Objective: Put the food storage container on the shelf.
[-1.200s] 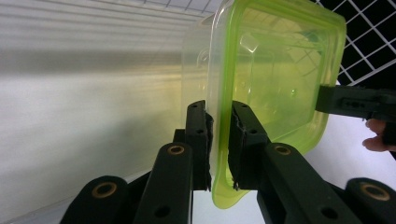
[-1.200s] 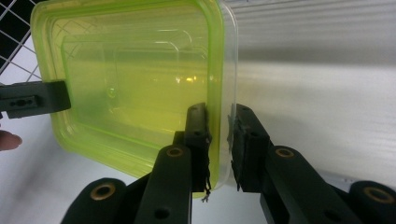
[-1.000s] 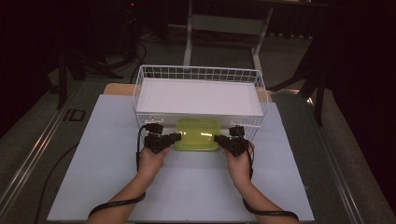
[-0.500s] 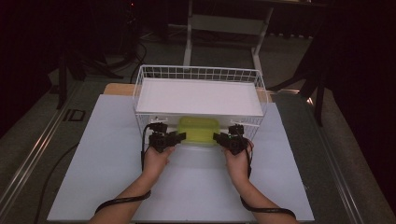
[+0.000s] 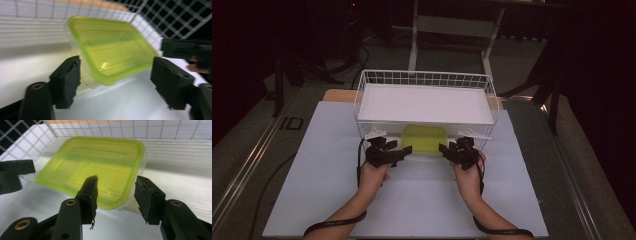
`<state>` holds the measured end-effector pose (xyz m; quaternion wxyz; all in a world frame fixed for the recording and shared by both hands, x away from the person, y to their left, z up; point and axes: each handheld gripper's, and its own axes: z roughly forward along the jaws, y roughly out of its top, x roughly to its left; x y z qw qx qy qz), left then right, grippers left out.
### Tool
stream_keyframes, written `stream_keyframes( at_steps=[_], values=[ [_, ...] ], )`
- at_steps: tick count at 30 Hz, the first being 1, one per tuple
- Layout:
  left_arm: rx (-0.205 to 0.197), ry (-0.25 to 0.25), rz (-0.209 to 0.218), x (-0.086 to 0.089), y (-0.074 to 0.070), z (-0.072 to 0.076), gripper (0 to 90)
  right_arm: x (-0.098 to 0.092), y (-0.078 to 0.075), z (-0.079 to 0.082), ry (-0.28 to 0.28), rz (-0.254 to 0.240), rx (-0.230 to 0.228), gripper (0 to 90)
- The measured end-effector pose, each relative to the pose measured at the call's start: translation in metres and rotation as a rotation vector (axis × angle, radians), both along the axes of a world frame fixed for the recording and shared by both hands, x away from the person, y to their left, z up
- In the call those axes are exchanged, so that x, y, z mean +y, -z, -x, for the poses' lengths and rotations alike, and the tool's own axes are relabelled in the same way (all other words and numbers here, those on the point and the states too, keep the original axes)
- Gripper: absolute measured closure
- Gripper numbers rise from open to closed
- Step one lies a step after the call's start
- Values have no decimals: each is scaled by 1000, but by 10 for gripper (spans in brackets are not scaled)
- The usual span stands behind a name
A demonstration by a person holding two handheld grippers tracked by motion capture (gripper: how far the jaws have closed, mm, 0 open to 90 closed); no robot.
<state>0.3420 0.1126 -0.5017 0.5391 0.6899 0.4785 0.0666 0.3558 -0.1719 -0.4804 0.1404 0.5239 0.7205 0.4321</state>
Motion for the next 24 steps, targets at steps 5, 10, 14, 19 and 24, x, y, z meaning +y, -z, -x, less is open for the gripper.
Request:
stream_keyframes(
  at_steps=[5, 10, 14, 19, 24],
  values=[
    [-63, 26, -9, 2, -6, 22, 185, 7, -4, 13, -45, -8, -4, 530],
    [-70, 43, -11, 6, -11, 38, 121, 14, -3, 22, -68, -5, 7, 575],
    [-98, 60, -40, 8, -12, 49, 16, 20, 1, 26, -93, -2, 25, 639],
    [-115, 89, -44, 11, -6, 62, 16, 27, 10, 27, -127, 27, 50, 764],
    [-122, 60, -12, 13, 3, 68, 16, 31, 17, 27, -134, 50, 66, 876]
  ],
)
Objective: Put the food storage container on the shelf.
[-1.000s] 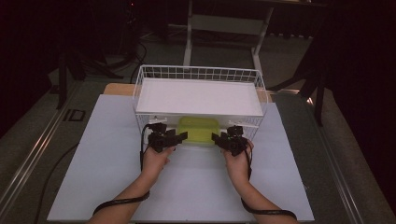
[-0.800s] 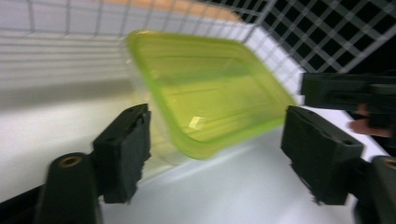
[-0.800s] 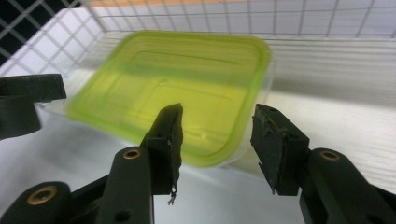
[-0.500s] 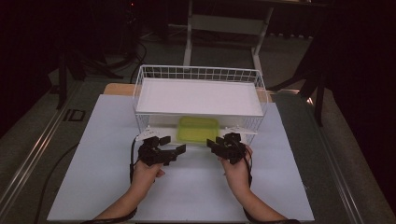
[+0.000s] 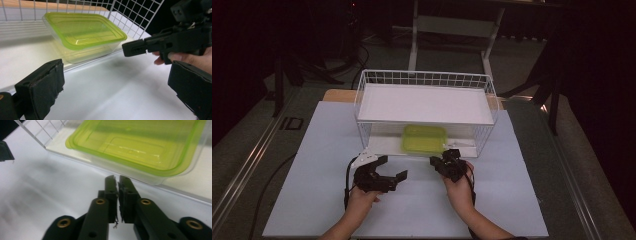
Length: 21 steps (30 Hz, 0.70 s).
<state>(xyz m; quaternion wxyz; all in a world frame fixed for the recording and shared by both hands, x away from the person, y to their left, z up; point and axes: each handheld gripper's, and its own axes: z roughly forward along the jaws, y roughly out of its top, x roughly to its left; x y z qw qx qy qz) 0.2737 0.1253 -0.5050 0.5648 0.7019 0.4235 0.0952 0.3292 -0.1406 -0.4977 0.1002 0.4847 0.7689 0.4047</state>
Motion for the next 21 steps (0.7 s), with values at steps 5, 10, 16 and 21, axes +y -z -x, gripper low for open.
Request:
stream_keyframes(
  at_steps=[5, 10, 16, 21],
  values=[
    [-1, -12, -35, 1, 7, -2, 16, 6, 10, -6, 4, 22, 17, 894],
    [1, -23, -16, 7, 8, -2, 16, 12, 23, -18, 18, 35, 44, 898],
    [-39, -32, -94, 5, 12, 0, 16, 17, 27, -27, 29, 43, 40, 897],
    [-50, -42, -79, 7, 10, 1, 16, 19, 29, -35, 48, 45, 39, 897]
  ],
)
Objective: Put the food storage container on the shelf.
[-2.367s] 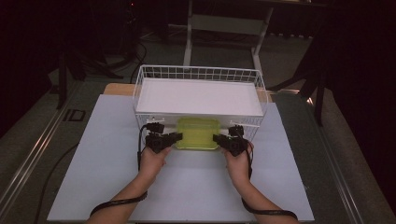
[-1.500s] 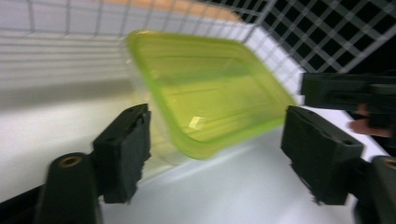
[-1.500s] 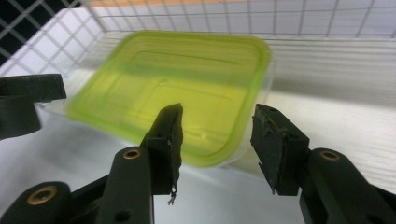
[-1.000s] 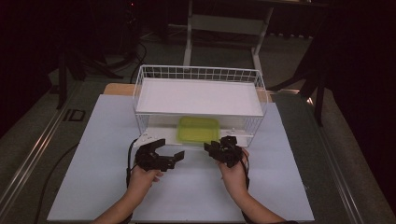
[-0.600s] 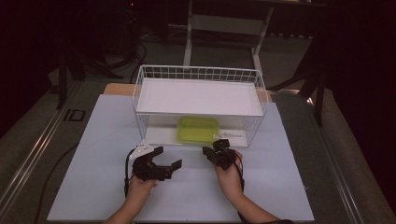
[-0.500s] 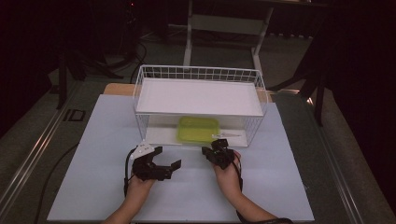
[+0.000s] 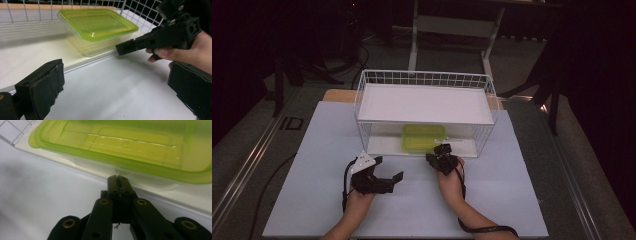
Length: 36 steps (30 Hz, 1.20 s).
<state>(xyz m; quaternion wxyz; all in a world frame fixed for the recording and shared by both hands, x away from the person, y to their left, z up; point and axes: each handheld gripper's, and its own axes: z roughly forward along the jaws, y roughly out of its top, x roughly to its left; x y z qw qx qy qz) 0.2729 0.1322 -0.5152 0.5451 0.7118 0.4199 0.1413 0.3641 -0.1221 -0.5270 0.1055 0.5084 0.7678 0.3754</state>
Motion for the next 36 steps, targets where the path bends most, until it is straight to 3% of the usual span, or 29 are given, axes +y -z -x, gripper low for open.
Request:
stream_keyframes(
  at_steps=[5, 7, 9, 10, 13, 15, 26, 36],
  values=[
    [2, 3, 3, -1, 2, 0, 16, 1, 3, -7, 13, -6, 2, 896],
    [0, -2, -16, -1, 3, -1, 16, 2, 3, -9, 11, -16, -2, 896],
    [2, -10, -24, -1, 4, -2, 16, 11, 0, -10, 2, 13, -26, 895],
    [12, -3, -7, 0, 4, -2, 16, 13, 0, -10, 1, 10, -25, 896],
    [7, -4, -14, 0, 3, -1, 16, 15, -1, -12, 5, 6, -18, 895],
    [0, 2, -6, 0, 3, -1, 16, 14, 0, -15, 7, 17, -35, 894],
    [4, 1, 6, 0, 3, -1, 16, 20, -4, -31, 27, -32, -50, 885],
    [1, -2, 8, 1, 2, 0, 16, 26, -6, -39, 44, -35, -57, 879]
  ],
)
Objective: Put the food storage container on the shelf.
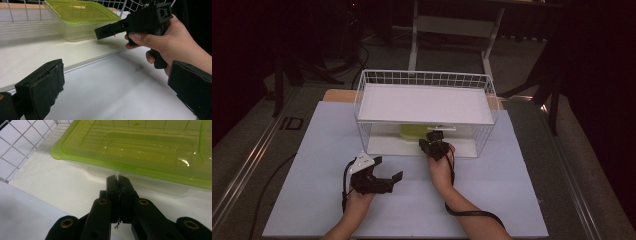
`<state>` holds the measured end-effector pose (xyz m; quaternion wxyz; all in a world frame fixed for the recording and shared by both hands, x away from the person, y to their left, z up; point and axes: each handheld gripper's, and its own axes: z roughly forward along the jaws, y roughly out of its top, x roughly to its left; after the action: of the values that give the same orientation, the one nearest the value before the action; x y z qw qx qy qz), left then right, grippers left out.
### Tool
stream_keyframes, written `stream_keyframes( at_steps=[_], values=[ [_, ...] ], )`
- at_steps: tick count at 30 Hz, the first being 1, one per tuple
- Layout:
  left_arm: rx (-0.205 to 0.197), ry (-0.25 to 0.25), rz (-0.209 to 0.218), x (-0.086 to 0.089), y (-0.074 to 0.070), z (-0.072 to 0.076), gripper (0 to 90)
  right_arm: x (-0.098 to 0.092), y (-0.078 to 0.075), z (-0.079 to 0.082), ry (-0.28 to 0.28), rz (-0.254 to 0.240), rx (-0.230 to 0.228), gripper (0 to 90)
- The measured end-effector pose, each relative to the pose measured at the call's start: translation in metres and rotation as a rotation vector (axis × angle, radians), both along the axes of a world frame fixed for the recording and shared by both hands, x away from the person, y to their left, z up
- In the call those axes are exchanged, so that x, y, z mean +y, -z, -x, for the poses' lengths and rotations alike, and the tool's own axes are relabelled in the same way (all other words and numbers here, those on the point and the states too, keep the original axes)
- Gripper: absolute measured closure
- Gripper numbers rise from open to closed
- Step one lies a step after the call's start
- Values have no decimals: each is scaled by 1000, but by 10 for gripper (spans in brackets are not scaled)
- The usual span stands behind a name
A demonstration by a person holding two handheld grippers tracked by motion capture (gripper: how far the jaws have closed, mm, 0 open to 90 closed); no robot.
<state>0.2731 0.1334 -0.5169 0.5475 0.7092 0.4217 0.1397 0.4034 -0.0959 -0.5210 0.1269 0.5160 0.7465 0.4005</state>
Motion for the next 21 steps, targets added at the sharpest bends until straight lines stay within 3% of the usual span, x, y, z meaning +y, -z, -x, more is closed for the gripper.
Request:
stream_keyframes(
  at_steps=[7, 10, 11, 17, 18, 19, 21],
  values=[
    [0, 3, 3, 0, 0, 0, 17, 2, -1, 3, -8, -19, -1, 859],
    [-1, 13, 10, 0, 0, 0, 16, 0, -8, 11, -27, -23, -27, 840],
    [-12, 19, 8, -1, -1, 0, 16, 0, -10, 15, -20, -33, -15, 837],
    [-14, 26, 2, -2, -1, 1, 16, -8, -16, 26, -46, -13, -74, 789],
    [-14, 28, 1, -3, -1, 1, 16, -10, -18, 29, -43, -10, -81, 757],
    [-13, 30, 5, -3, -1, 1, 16, -16, -20, 34, -39, -17, -110, 652],
    [-5, 40, 24, -4, 0, 0, 16, -21, -20, 38, -38, -24, -118, 571]
  ],
)
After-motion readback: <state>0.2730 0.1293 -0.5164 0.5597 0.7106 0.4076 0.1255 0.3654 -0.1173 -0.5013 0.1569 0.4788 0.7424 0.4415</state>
